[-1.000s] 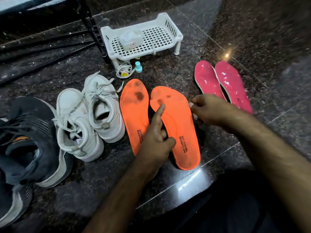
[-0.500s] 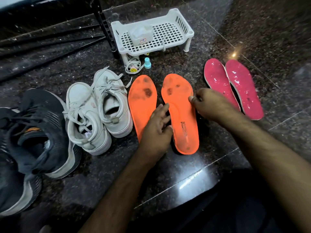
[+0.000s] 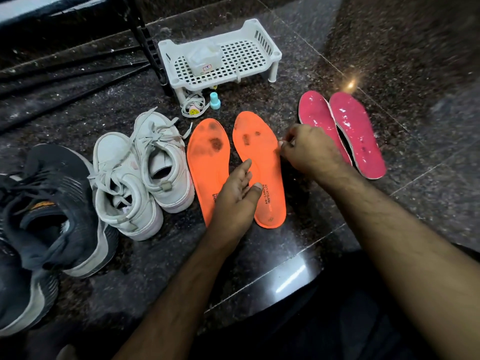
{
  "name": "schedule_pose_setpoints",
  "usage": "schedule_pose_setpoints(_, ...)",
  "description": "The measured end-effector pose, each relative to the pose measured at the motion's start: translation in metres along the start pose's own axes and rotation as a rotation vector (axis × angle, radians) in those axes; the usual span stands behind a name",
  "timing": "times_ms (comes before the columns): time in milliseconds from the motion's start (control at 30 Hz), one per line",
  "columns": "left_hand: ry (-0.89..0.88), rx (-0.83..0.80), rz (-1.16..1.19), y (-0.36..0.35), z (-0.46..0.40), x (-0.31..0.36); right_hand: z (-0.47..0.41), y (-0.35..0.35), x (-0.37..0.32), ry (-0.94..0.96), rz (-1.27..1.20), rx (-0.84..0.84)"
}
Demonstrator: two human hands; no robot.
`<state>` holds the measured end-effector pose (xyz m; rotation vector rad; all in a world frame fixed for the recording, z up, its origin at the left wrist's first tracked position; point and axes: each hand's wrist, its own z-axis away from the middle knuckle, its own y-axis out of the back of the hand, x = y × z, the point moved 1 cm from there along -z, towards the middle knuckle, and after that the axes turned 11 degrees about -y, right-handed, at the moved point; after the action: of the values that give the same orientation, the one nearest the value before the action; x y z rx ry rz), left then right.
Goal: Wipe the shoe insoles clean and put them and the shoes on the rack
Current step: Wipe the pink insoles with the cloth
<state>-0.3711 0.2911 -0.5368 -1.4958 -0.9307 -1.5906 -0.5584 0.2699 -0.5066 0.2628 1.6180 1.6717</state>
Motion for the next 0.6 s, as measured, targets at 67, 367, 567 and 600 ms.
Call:
schedule_pose_setpoints(67, -0.027, -0.007, -0.006, -0.004, 0.0, 0.005, -0.002, 0.006, 0.004, -0.015, -0.016, -0.003)
schedule_pose_setpoints(367, -0.116, -0.073, -0.043, -0.029, -0.02, 0.017, -0.022, 0.017, 0.039, -0.183, 0.104, 0.026)
schedule_pose_setpoints(567, -0.089, -0.076, -0.021, -0.028, -0.017, 0.012, -0.032, 0.001, 0.039, -0.221, 0.184, -0.055)
schedule_pose_setpoints(600, -0.087, -0.081, -0.02, -0.028, -0.018, 0.012, -0.033, -0.001, 0.036, -0.218, 0.193, -0.052)
